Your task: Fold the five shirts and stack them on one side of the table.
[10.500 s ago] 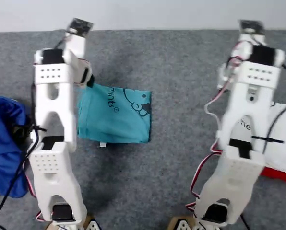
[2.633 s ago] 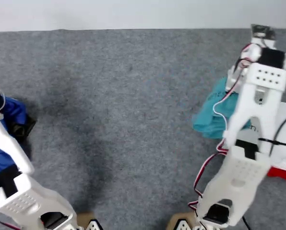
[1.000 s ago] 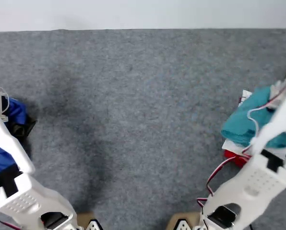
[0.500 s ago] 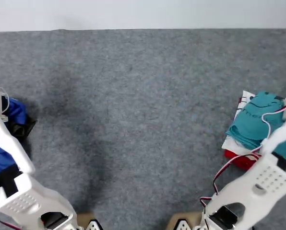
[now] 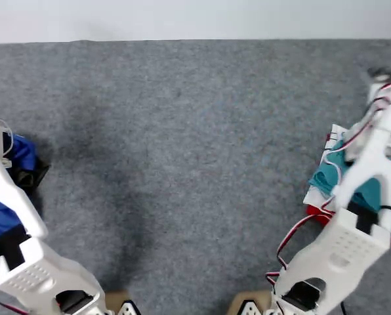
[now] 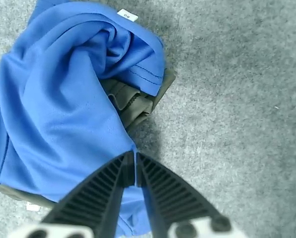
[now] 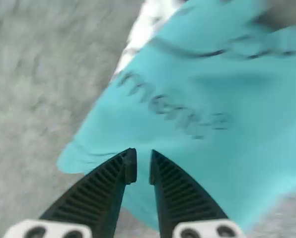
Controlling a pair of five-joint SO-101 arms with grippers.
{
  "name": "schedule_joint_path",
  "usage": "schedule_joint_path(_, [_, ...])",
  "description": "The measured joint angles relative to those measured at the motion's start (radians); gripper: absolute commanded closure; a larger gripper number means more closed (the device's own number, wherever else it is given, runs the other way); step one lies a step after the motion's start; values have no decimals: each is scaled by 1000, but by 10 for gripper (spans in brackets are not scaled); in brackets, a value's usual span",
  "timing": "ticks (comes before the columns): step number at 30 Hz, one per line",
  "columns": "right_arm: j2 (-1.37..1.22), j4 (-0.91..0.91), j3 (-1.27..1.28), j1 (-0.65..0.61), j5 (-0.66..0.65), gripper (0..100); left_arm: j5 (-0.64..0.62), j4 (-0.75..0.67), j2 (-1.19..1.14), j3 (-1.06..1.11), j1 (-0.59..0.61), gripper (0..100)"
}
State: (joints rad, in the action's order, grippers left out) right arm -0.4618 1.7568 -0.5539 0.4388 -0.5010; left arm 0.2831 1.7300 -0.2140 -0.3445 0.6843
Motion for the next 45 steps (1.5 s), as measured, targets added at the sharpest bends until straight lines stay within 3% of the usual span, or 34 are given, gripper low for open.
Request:
schedule_joint_path(6, [-12,-46,229,-87,0,964,0,-2,0,61,0,988])
schedule_joint_path(14, [98,-3,149,-86,0,963,0,-2,0,69,0,988])
schedule_joint_path(22, [150,-158,87,97,-40,963,0,-2,0,69,0,988])
schedule_joint_path(30, [-74,-170,87,287,-152,963,0,-2,0,69,0,988])
schedule_joint_path(39, [2,-32,-91,258,-163,963,0,-2,0,69,0,988])
schedule_joint_path(45, [17,-138,-126,245,-163,963,0,-2,0,69,-5,988])
